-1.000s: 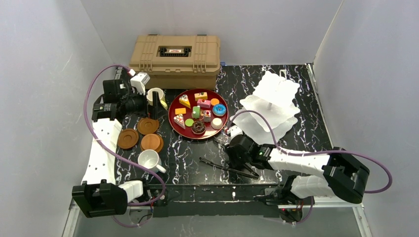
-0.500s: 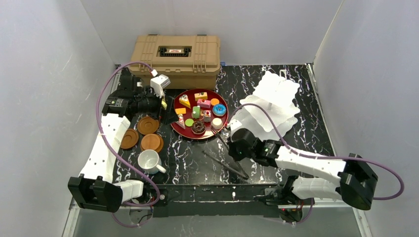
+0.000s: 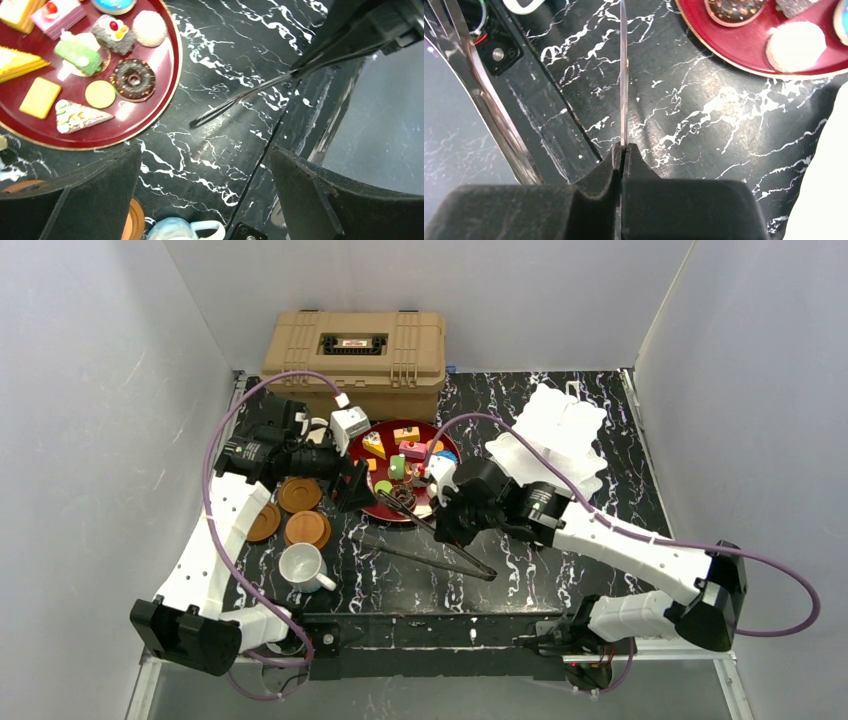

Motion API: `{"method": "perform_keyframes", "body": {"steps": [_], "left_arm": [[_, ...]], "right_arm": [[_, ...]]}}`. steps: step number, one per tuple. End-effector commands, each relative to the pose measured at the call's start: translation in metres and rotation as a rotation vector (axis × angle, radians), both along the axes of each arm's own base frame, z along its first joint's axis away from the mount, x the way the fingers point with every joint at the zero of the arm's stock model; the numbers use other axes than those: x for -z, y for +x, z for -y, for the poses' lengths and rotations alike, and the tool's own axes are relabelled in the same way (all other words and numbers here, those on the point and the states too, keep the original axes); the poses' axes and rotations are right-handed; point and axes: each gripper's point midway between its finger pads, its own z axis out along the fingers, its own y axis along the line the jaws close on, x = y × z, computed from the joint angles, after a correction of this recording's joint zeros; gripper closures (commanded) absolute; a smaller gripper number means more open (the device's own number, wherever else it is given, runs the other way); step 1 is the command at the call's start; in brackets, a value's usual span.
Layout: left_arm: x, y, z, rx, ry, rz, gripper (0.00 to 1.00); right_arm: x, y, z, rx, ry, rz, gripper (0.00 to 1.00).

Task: Serve the afternoon tea
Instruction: Pick up the clamp from the center of the board.

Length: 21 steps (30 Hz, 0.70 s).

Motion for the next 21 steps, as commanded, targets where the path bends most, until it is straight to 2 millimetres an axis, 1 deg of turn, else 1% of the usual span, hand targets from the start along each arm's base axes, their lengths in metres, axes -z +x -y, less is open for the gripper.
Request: {"method": "perform_keyframes", "body": {"steps": [1,4,6,8,9,11,14,18,21], "left_arm": [[-0.021,-0.03,0.013,0.138,-0.05,0.046,0.01],[-0.021,-0.04,0.015,0.189,-0.056,0.041,0.01],[-0.021,-0.048,0.017,0.224,-0.068,0.032,0.01],[-0.022,-0.054,0.019,0.256,-0.089,0.025,0.08],[-0.024,-0.057,0.021,0.27,-0.102,0.022,0.1],[-0.031,-0.062,0.023,0.292,-0.13,0.012,0.14],[-0.042,-0.072,0.026,0.342,-0.163,0.002,0.23],[-0.048,-0.083,0.027,0.382,-0.192,-0.041,0.35],[-0.046,-0.089,0.026,0.396,-0.194,-0.065,0.47]], "right_arm": [[-0.023,-0.014,-0.013,-0.156,0.014,-0.011,0.99],[-0.033,-0.014,-0.017,-0.19,0.014,0.001,0.99],[-0.043,-0.017,-0.021,-0.225,0.037,0.008,0.99],[-0.054,-0.023,-0.027,-0.269,0.069,0.003,0.99],[-0.059,-0.026,-0.029,-0.294,0.086,-0.002,0.99],[-0.067,-0.034,-0.032,-0.343,0.11,-0.017,0.99],[-0.077,-0.04,-0.033,-0.372,0.134,-0.029,0.99],[-0.081,-0.038,-0.035,-0.396,0.14,0.002,0.99],[-0.087,-0.036,-0.041,-0.401,0.161,0.018,0.99]]}}
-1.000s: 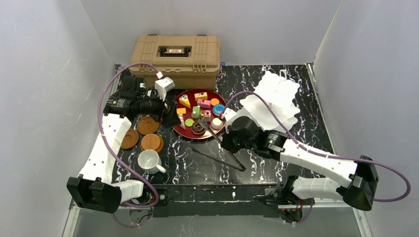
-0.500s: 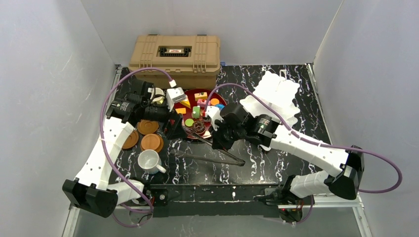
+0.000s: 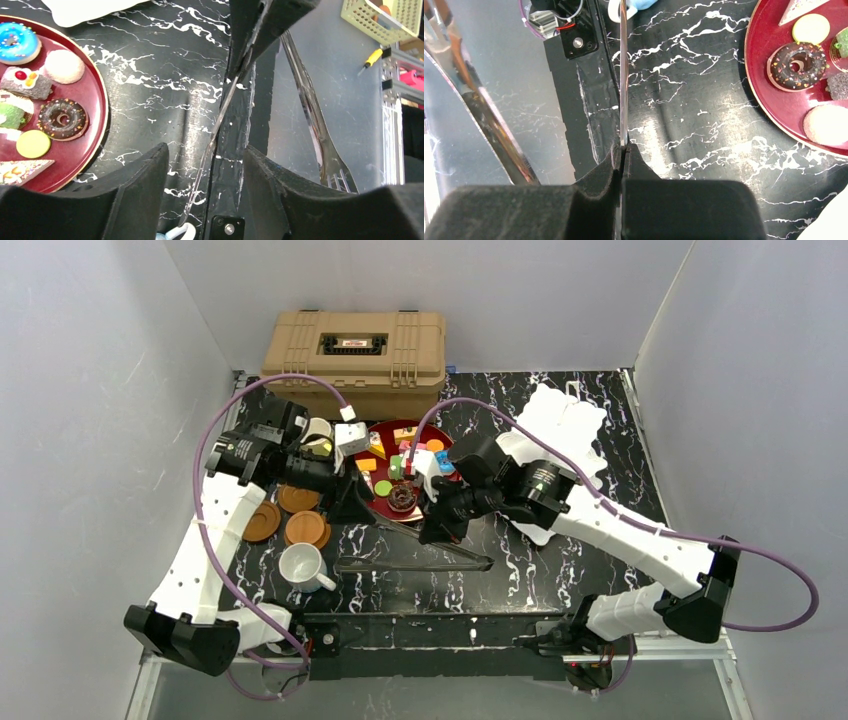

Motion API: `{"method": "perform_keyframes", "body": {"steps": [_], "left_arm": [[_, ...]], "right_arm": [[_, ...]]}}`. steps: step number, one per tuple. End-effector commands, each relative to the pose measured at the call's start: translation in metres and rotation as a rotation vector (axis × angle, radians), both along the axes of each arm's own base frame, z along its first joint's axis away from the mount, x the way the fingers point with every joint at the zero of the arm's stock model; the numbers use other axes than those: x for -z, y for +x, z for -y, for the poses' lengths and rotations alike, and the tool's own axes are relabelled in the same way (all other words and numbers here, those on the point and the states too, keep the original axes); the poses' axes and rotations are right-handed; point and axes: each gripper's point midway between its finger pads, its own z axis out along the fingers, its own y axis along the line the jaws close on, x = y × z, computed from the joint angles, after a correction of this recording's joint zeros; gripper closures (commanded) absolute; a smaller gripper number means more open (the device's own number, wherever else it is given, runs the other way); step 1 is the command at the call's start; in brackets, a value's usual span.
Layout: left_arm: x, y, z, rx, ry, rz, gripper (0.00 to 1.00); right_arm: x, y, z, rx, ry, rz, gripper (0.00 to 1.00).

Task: Serve the afternoon tea
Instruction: Pick up the clamp from the center of the board.

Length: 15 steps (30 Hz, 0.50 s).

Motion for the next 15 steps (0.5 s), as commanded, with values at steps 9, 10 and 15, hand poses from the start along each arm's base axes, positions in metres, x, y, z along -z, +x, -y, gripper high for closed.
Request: {"method": "perform_keyframes", "body": {"steps": [9,10,15], "left_arm": [[-0.008,-0.037,-0.003,0.099,-0.029,-0.072,0.66],[-0.008,-0.038,-0.004,0.101,-0.029,-0.07,0.69],[-0.008,-0.037,-0.003,0.11,-0.035,-0.061,0.99]], "right_arm": [[-0.043,0.001,-0.023,-0.089,0.11,0.056,0.99],[-0.043,0.001,-0.024,-0.092,0.11,0.054,0.99],[-0.046,0.001,-0.026,-0.092,0.123,0.052,0.99]]}}
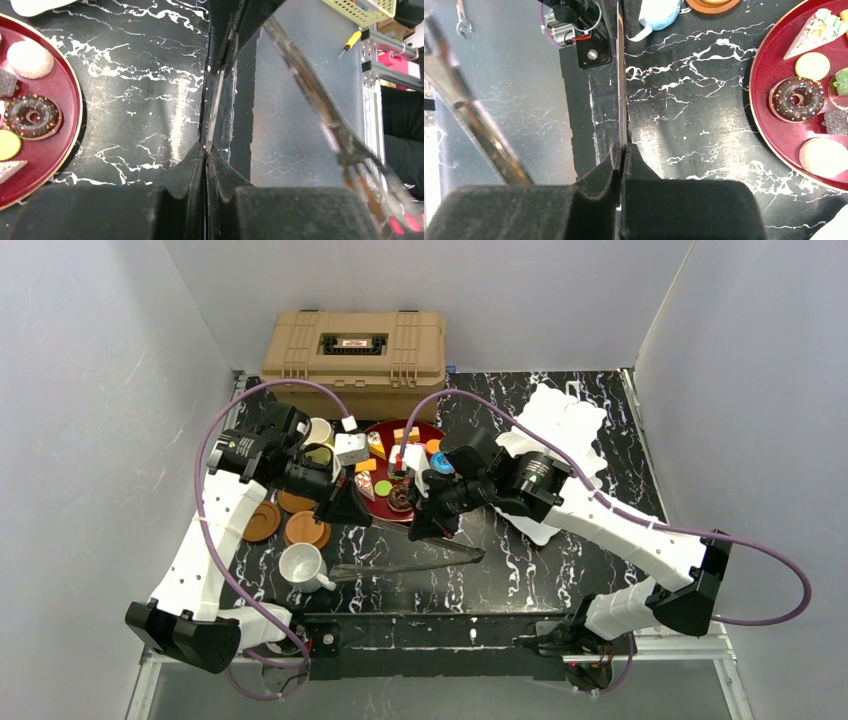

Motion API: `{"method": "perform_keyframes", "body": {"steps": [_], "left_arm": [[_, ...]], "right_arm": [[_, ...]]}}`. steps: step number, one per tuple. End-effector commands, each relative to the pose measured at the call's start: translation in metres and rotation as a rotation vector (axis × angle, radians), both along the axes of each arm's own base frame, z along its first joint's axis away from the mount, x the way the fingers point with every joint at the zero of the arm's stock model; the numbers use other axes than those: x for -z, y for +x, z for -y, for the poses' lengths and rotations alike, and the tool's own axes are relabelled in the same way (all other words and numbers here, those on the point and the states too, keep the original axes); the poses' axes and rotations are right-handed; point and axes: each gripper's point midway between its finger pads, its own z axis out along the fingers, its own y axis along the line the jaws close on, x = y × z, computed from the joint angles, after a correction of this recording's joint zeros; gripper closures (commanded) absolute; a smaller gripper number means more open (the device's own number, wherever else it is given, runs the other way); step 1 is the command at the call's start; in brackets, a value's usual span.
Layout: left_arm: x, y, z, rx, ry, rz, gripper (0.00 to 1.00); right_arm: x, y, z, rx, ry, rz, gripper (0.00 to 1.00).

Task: Serve the afternoon tea
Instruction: Pick up the clamp from the center of the board.

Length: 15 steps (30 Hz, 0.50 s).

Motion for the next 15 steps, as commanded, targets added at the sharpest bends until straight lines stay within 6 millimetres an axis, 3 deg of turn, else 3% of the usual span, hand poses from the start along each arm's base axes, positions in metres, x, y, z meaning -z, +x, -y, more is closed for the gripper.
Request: {"method": "perform_keyframes", "body": {"steps": [1,3,4,6,8,12,15], "left_arm": [[-0.015,-0.014,0.003,0.036,-0.053,-0.006,1.0],[-0.018,-0.015,0.004,0.041,-0.069,-0.005,1.0],[-0.019,-0.016,0.005,0.044,-0.078,-0.006,1.0],[-0.023,-0.02,0.006,0.057,-0.101,0.002,1.0],[-0.027,-0.023,0.007,0.071,-0.128,0.015,1.0],[-0.043,-0.03,0.011,0.096,-0.201,0.037,1.0],[-0.057,-0.033,0.015,0.105,-0.253,0.014,1.0]], "right_arm": [[-0.025,0.004,-0.009,-0.006,0.079,0.037,0.99],[-0.027,0.005,-0.009,0.007,0.094,0.043,0.96],[-0.027,0.005,-0.009,0.011,0.1,0.044,0.81],[-0.03,0.007,-0.008,0.028,0.122,0.053,0.4],[-0.036,0.007,-0.003,0.046,0.148,0.07,0.19],[-0.059,0.005,0.014,0.081,0.245,0.083,0.05],[-0.073,0.0,0.031,0.088,0.314,0.077,0.02]]}}
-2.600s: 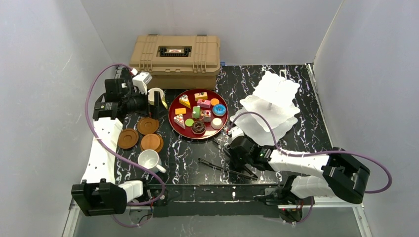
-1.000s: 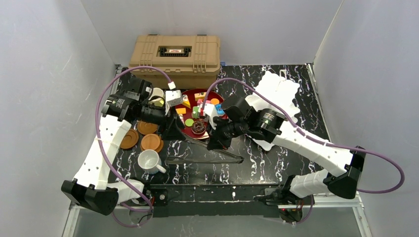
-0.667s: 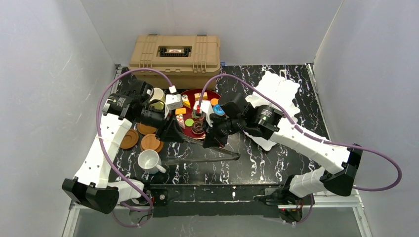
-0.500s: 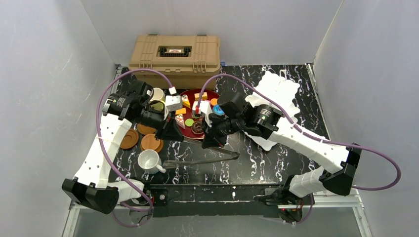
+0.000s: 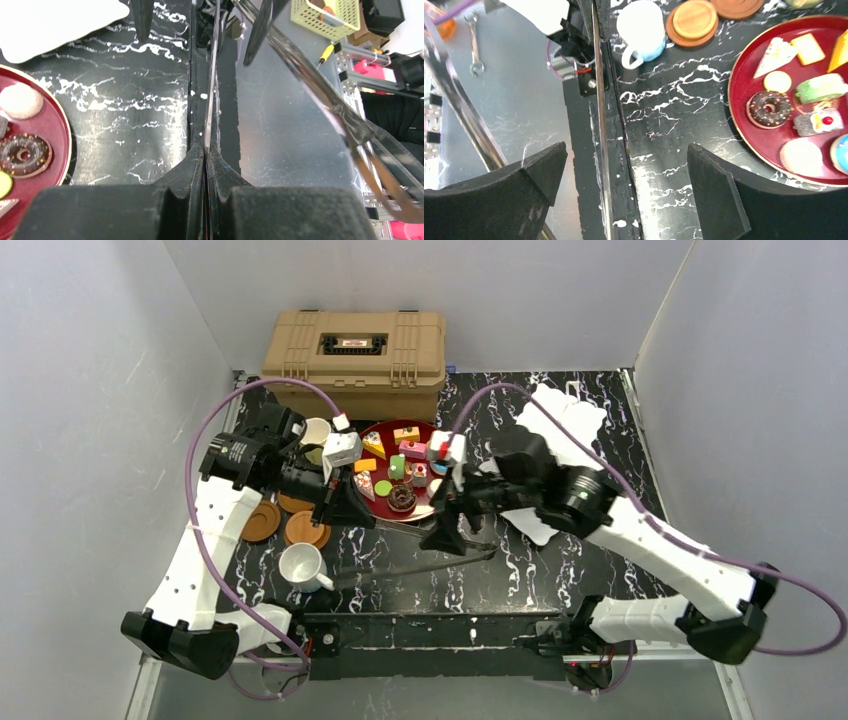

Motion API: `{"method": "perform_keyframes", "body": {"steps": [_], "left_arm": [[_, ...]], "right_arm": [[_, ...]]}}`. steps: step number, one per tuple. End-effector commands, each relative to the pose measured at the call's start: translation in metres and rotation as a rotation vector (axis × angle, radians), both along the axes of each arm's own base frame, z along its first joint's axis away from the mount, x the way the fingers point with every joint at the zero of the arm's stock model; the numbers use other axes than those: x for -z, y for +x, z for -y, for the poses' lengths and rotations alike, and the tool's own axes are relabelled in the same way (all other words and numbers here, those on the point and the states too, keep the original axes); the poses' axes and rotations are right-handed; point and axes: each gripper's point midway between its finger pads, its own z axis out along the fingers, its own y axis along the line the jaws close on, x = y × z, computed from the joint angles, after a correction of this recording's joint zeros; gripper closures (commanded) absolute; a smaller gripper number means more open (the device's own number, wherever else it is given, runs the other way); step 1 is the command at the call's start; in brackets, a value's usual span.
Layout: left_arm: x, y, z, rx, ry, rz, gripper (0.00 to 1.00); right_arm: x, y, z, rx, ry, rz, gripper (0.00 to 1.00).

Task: Serve the afternoon tea
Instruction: Pick up the clamp from the center of the board.

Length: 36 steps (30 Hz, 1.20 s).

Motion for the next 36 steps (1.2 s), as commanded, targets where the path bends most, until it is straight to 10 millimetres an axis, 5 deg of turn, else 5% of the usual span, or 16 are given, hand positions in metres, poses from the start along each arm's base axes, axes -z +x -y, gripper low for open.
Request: {"method": "perform_keyframes", "body": {"steps": [1,18,27,36], "left_arm": [[-0.041,-0.019,0.009,0.052,-0.152,-0.007,1.0],[-0.073,-0.022,0.017,0.09,-0.284,-0.053,1.0],[-0.06,-0.013,0.018,0.059,-0.236,-0.071,1.0],[-0.06,-0.012,0.018,0.061,-0.237,-0.065,1.0]], "right_arm": [[-0.052,-0.005,0.02,0.015,0.203,0.038,0.02],[-0.108,-0.045,0.072,0.028,0.466,0.016,0.02],[-0.098,-0.051,0.044,-0.106,0.419,-0.097,0.02],[-0.085,-0.053,0.039,-0.148,0.378,-0.127,0.02]]}}
